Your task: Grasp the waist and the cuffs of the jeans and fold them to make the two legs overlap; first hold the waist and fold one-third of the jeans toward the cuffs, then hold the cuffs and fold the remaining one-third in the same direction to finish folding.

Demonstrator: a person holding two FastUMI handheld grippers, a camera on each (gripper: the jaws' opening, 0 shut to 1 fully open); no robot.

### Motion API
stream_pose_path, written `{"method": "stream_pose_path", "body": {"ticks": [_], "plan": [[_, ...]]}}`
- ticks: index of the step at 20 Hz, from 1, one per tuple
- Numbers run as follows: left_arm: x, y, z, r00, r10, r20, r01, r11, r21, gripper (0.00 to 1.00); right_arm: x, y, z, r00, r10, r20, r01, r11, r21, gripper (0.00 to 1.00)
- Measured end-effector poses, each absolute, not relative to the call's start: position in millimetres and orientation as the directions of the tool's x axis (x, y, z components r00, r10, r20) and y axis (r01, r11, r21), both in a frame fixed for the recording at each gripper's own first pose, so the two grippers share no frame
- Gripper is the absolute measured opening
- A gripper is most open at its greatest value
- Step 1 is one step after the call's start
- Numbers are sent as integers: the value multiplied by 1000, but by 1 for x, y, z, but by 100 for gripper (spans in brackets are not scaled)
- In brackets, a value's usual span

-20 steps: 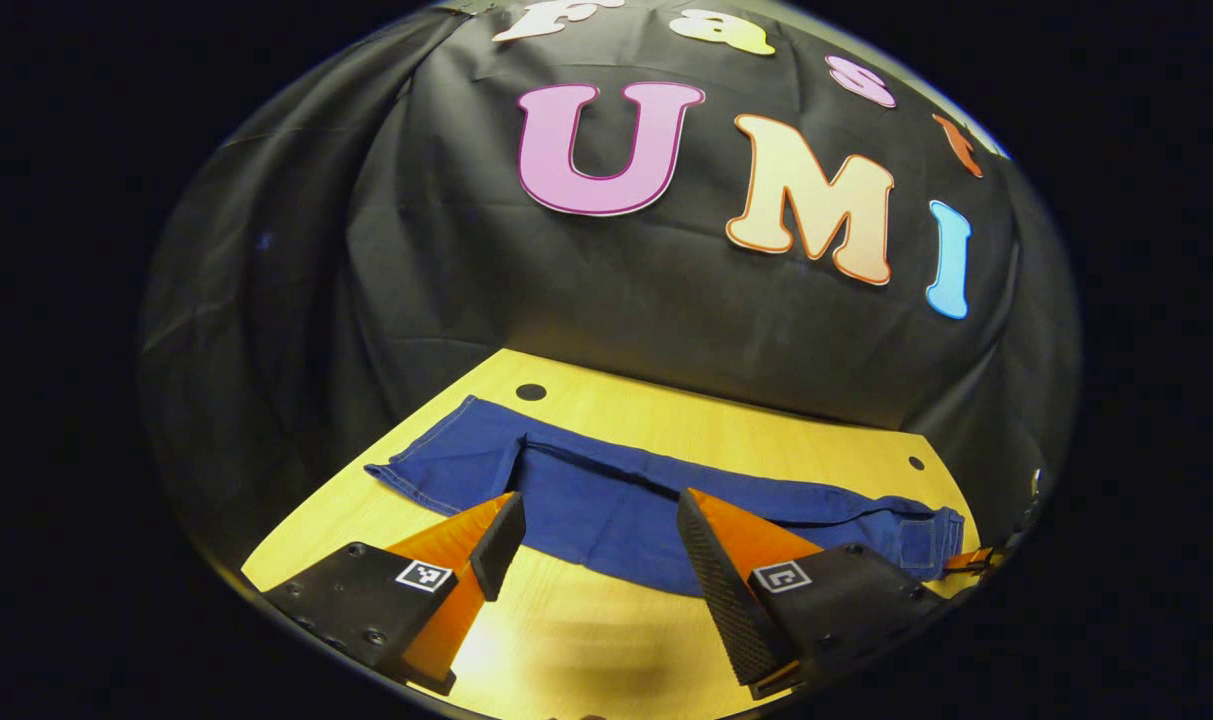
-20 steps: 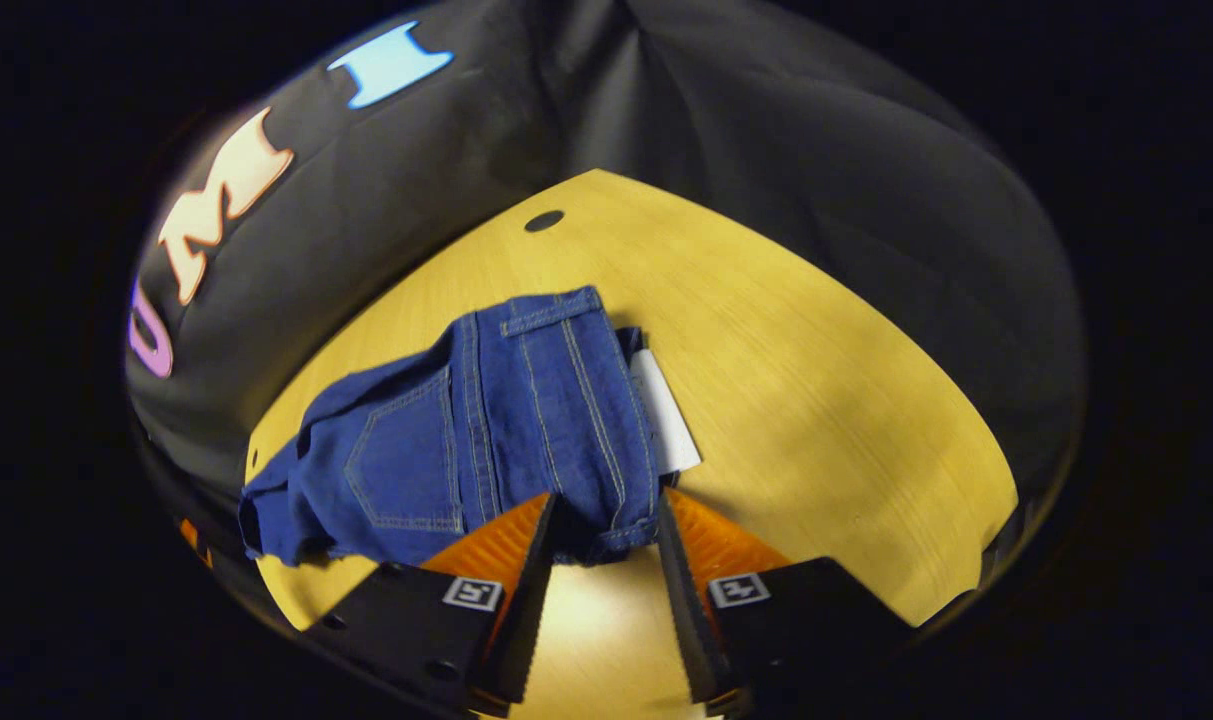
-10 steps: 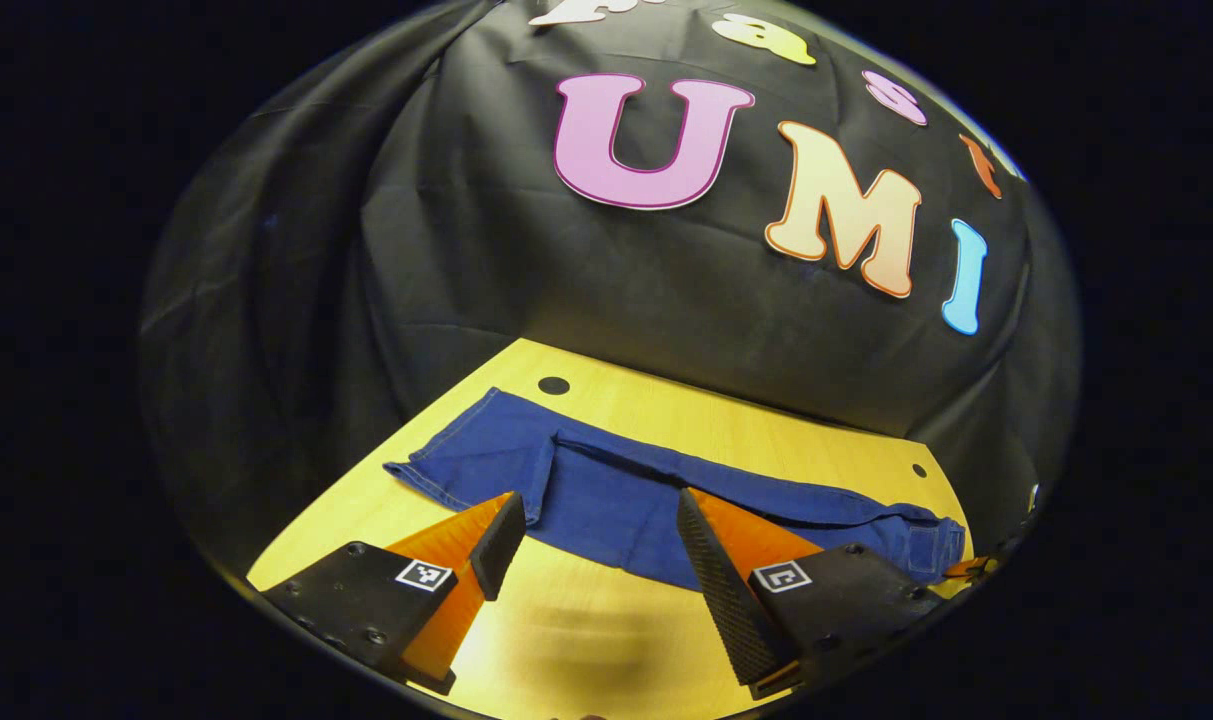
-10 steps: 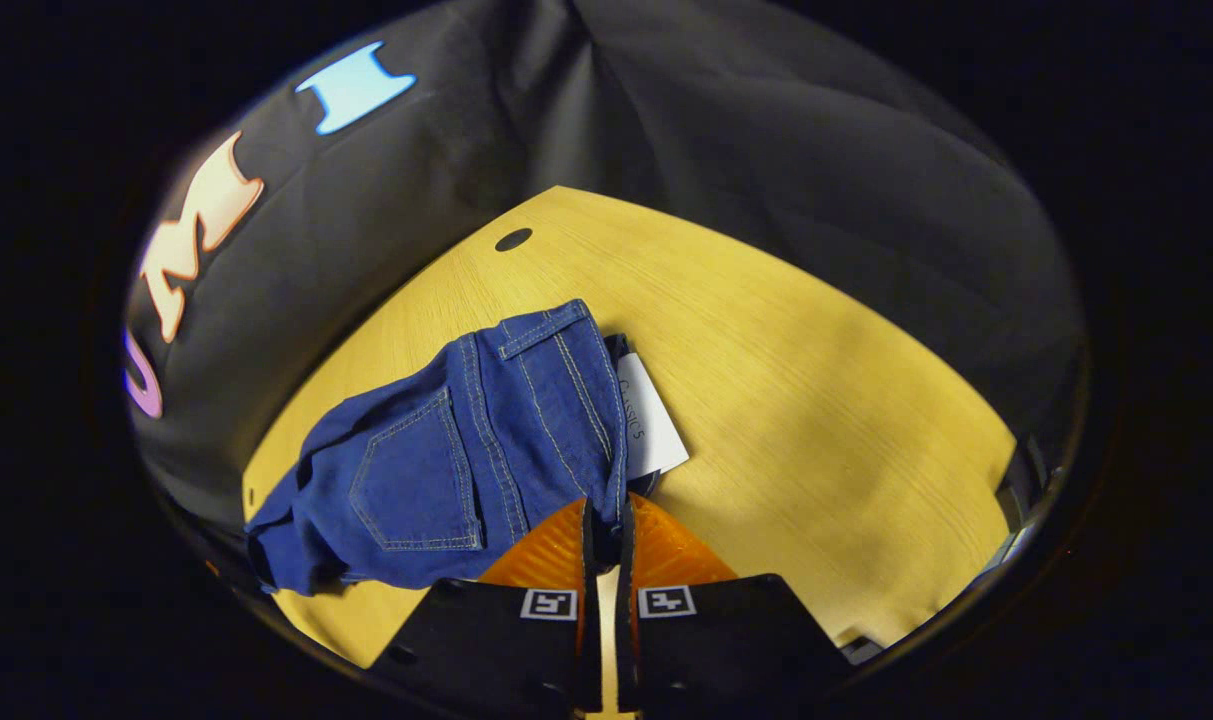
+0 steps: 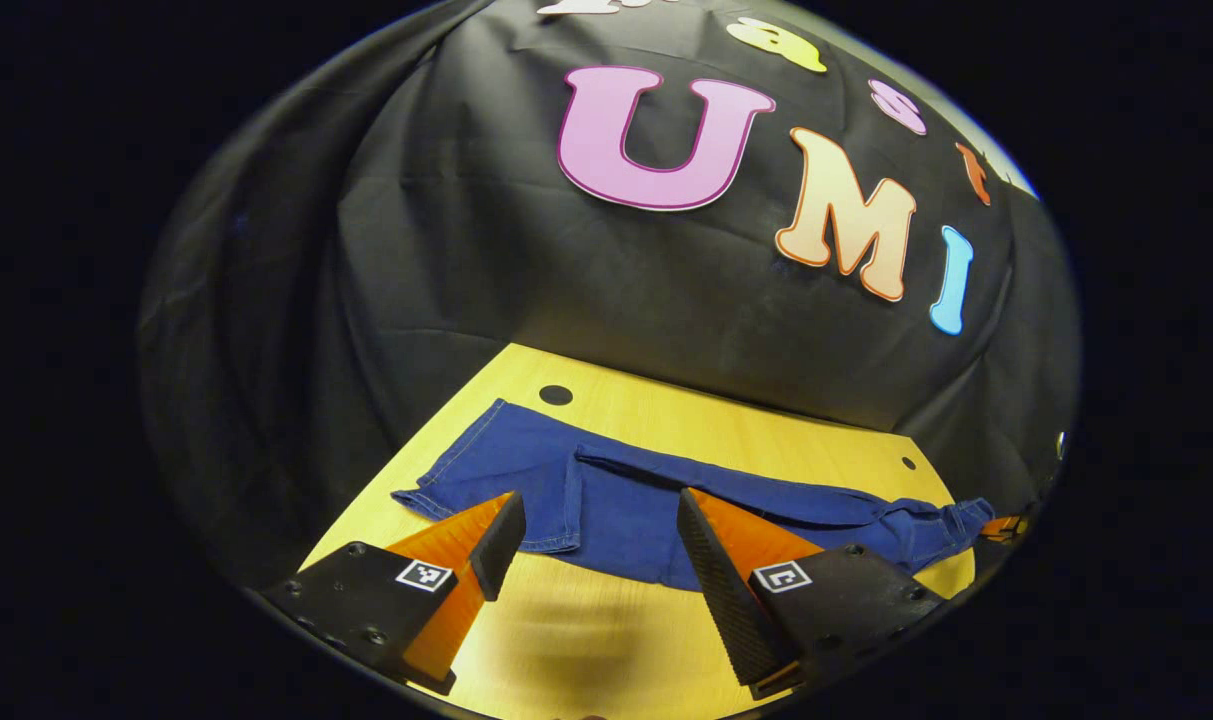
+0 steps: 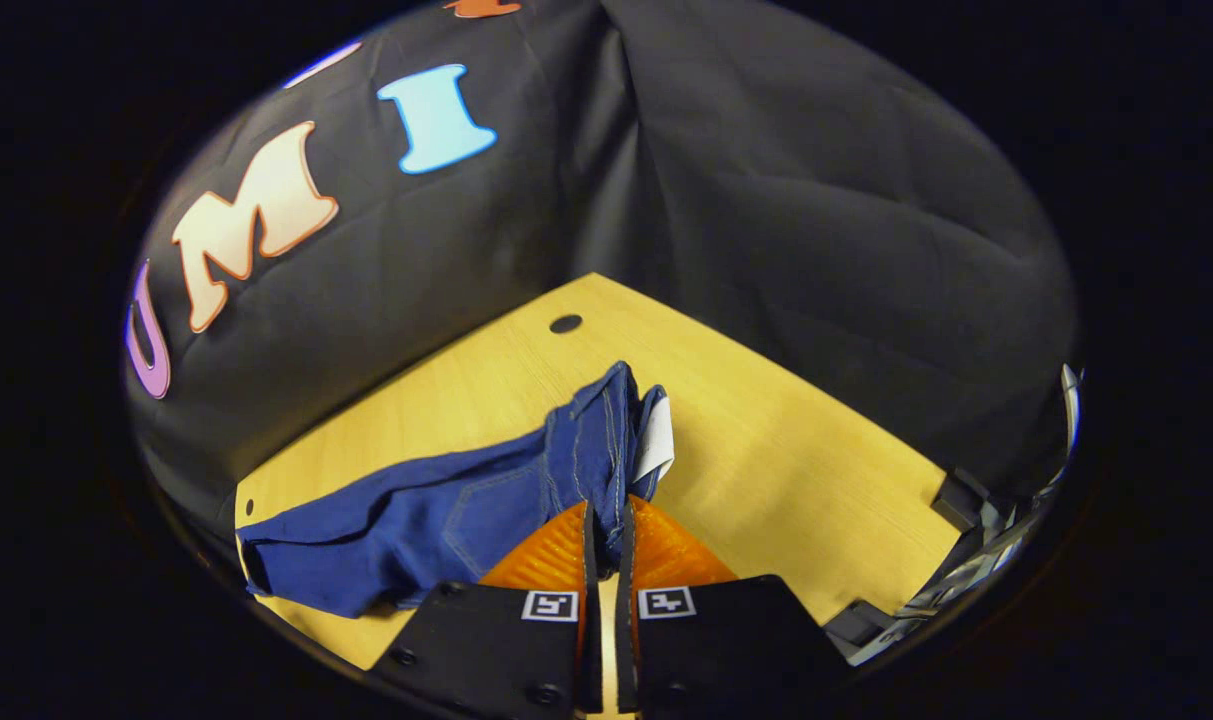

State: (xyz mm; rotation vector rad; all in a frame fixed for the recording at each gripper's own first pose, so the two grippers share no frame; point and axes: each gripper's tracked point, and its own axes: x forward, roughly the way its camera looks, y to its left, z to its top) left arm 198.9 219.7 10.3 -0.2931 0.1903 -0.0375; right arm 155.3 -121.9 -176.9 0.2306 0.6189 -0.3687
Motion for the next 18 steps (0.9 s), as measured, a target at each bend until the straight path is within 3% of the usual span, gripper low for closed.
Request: {"method": "stream_pose_path", "body": {"ticks": [8, 13, 18], "plan": [[211, 248, -9, 975, -104, -194, 41, 952, -302, 93, 183, -24, -90, 847, -239, -475, 260, 965, -21, 7], [208, 261, -12, 971, -131, -201, 66, 951, -301, 94, 213, 82, -70, 897, -86, -434, 80, 996, -32, 7], [207, 273, -10, 971, -133, -199, 71, 955, -289, 94, 223, 212, -104, 881, 83, -467, -141, 986, -91, 7]]}}
